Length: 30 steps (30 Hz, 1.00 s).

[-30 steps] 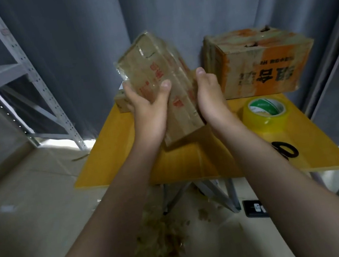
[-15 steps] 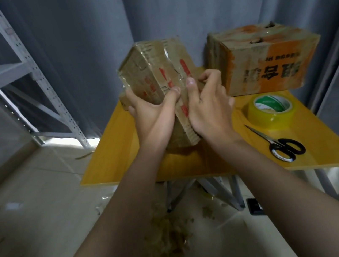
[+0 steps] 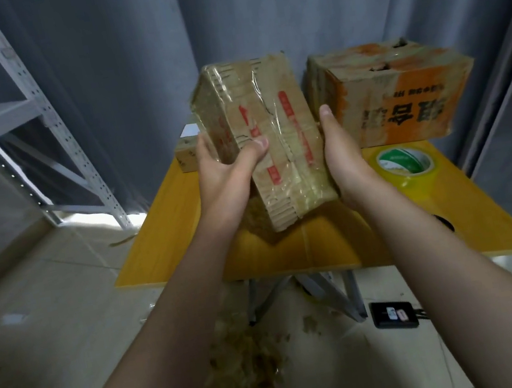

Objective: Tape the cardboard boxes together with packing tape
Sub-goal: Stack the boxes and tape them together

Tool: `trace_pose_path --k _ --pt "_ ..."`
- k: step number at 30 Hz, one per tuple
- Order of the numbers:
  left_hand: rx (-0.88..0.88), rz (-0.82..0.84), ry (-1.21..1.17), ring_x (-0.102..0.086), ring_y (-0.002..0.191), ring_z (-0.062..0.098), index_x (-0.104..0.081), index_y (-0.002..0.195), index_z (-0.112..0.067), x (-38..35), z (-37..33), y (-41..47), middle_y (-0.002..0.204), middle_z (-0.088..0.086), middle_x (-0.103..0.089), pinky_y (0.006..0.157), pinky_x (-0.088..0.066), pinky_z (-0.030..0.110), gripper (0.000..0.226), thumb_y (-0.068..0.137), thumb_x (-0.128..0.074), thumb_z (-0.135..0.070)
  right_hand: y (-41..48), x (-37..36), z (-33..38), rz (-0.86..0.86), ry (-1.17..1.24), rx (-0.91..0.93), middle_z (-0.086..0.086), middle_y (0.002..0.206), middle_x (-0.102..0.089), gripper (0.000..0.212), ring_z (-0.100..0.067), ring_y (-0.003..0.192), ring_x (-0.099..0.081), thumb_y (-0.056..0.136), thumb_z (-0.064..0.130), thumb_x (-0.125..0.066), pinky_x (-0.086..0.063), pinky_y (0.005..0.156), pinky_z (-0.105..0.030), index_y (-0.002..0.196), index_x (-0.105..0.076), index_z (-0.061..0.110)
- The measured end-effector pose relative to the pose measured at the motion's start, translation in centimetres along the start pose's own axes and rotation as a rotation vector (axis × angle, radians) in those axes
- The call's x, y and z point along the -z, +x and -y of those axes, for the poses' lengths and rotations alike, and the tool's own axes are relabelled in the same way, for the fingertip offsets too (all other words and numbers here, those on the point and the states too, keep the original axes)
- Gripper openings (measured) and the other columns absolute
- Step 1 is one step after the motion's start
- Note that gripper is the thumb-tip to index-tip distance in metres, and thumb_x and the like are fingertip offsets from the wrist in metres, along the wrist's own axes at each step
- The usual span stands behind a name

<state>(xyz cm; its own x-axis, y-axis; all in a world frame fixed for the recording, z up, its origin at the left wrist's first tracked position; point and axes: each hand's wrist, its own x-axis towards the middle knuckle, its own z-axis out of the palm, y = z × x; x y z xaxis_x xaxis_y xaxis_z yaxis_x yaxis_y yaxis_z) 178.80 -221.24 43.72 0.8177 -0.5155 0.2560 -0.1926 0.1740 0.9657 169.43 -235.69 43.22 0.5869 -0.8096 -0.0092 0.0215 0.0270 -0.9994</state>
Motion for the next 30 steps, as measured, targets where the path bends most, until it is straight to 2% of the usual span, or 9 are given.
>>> trace_pose_path --k 2,4,6,9,12,15,20,23,30 --pt "0.018 0.027 -0.009 -0.071 0.114 0.014 -0.039 0.15 -0.024 0.1 0.4 0.1 0.128 -0.007 -0.07 0.102 -0.057 0.043 0.09 0.074 -0.085 -0.038 -0.5 0.8 0.0 0.233 0.139 -0.156 -0.005 0.12 -0.077 0.066 -0.024 0.111 -0.074 0.102 0.073 -0.032 -0.062 0.091 -0.045 0.128 -0.071 0.027" --pt "0.032 0.05 -0.002 -0.07 0.114 0.016 -0.029 0.151 -0.031 0.3 0.8 0.2 0.131 -0.001 -0.067 0.099 -0.057 0.041 0.093 0.076 -0.083 -0.04 -0.9 1.0 -0.3 0.293 0.159 -0.136 -0.006 0.118 -0.077 0.066 -0.023 0.109 -0.075 0.103 0.071 -0.03 -0.064 0.082 -0.039 0.126 -0.073 0.027" --pt "-0.024 0.042 0.06 -0.07 0.111 0.016 -0.031 0.143 -0.035 0.3 1.1 0.2 0.131 0.001 -0.062 0.093 -0.06 0.036 0.076 0.085 -0.08 -0.036 -0.8 0.7 -0.3 0.239 0.104 -0.062 -0.006 0.118 -0.077 0.063 -0.024 0.109 -0.075 0.106 0.066 -0.028 -0.063 0.088 -0.039 0.128 -0.071 0.025" --pt "-0.126 -0.065 0.187 -0.057 0.124 0.01 -0.038 0.14 -0.029 0.1 1.3 0.4 0.144 0.001 -0.041 0.105 -0.053 0.036 0.06 0.093 -0.076 -0.031 -0.3 -0.4 0.2 -0.008 -0.154 0.02 -0.011 0.13 -0.068 0.059 -0.031 0.12 -0.064 0.106 0.061 -0.035 -0.049 0.107 -0.049 0.135 -0.057 0.015" --pt "-0.025 -0.052 0.283 -0.042 0.135 0.017 -0.03 0.154 -0.025 -0.6 1.3 0.3 0.145 -0.001 -0.031 0.111 -0.039 0.03 0.092 0.083 -0.08 -0.056 -0.6 -1.4 -0.3 -0.175 -0.254 0.117 -0.014 0.149 -0.049 0.06 -0.035 0.138 -0.044 0.105 0.059 -0.039 -0.036 0.117 -0.049 0.146 -0.037 0.015" --pt "0.036 -0.101 0.247 -0.038 0.131 0.018 -0.026 0.149 -0.026 -1.0 1.1 -0.1 0.135 -0.003 -0.028 0.109 -0.037 0.031 0.107 0.068 -0.087 -0.062 -1.8 -2.5 -0.2 -0.169 -0.456 0.233 -0.015 0.155 -0.036 0.068 -0.034 0.145 -0.027 0.106 0.061 -0.031 -0.025 0.117 -0.045 0.153 -0.038 0.013" --pt "0.052 -0.175 0.152 -0.044 0.133 0.024 -0.025 0.134 -0.034 -1.2 0.6 -0.3 0.14 0.004 -0.044 0.113 -0.043 0.044 0.098 0.059 -0.078 -0.069 -3.8 -4.1 -0.1 -0.142 -0.635 0.311 -0.012 0.15 -0.032 0.08 -0.032 0.14 -0.027 0.1 0.074 -0.017 -0.029 0.11 -0.048 0.155 -0.028 0.018" --pt "0.053 -0.175 0.08 -0.059 0.12 0.017 -0.028 0.137 -0.031 -1.7 1.1 -1.0 0.141 0.007 -0.049 0.102 -0.054 0.037 0.09 0.07 -0.082 -0.058 -4.4 -4.3 -0.1 -0.24 -0.768 0.351 -0.012 0.144 -0.038 0.082 -0.032 0.132 -0.036 0.097 0.076 -0.017 -0.037 0.102 -0.049 0.15 -0.033 0.015" --pt "0.05 -0.149 -0.016 -0.069 0.113 0.019 -0.039 0.12 -0.037 -1.2 1.0 -1.1 0.131 0.003 -0.064 0.096 -0.059 0.044 0.08 0.059 -0.086 -0.06 -3.4 -2.2 -0.1 -0.29 -0.8 0.521 -0.011 0.115 -0.053 0.056 -0.034 0.101 -0.054 0.102 0.066 -0.028 -0.045 0.081 -0.045 0.115 -0.044 0.013"
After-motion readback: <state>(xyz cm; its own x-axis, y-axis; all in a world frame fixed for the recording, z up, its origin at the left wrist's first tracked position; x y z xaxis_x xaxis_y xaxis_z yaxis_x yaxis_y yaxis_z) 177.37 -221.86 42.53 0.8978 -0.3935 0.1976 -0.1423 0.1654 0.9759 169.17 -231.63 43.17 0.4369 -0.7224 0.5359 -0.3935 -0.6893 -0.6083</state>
